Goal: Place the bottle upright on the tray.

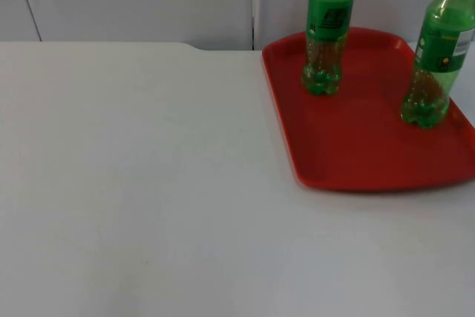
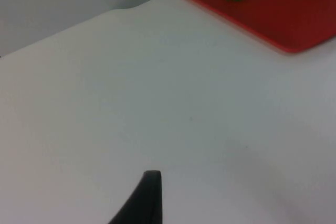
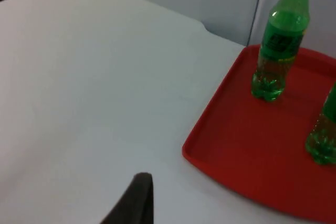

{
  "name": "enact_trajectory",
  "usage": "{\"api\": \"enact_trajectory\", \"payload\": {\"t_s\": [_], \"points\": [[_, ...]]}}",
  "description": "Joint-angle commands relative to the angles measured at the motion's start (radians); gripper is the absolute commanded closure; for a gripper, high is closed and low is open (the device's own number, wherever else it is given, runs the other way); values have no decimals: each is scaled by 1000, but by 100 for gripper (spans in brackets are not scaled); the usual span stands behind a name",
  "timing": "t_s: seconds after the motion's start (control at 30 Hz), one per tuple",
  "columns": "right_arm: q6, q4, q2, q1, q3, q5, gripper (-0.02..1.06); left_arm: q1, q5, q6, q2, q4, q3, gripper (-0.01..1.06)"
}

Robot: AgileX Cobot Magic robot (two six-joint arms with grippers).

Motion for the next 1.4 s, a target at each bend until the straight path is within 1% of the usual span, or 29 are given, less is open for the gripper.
{"api": "enact_trajectory", "payload": {"t_s": [0.0,0.03,0.2,0.23,0.37,0.4,0.47,0.57,0.6,0.7,0.8,1.0,1.27,1.37], "points": [[11,15,-77,1,1,57,-1,-4,-4,0,-4,2,5,0],[11,15,-77,1,1,57,-1,-4,-4,0,-4,2,5,0],[7,17,-206,3,1,189,-1,-4,-4,0,-4,2,5,0],[7,17,-206,3,1,189,-1,-4,-4,0,-4,2,5,0],[-55,85,-306,3,1,247,-1,-4,2,0,-4,-25,7,0],[-55,85,-306,3,1,247,-1,-4,2,0,-4,-25,7,0],[-79,115,-351,3,1,271,-1,-4,4,0,-4,-41,7,0],[-78,105,-413,3,1,344,-1,-4,4,-9,-4,-45,7,0],[-78,105,-413,3,1,344,-1,-4,4,-9,-4,-45,7,0],[-70,103,-470,3,1,412,-1,-4,7,-33,-4,-48,7,0],[-51,92,-470,3,1,477,-1,-4,7,-33,-4,-48,7,0],[-51,92,-470,3,47,488,-1,-4,7,-33,-4,-51,7,0],[-53,89,-470,3,49,492,-1,-4,7,-33,-4,-53,7,0],[-82,96,-470,3,49,492,-1,-4,7,-33,-4,-53,7,0]]}}
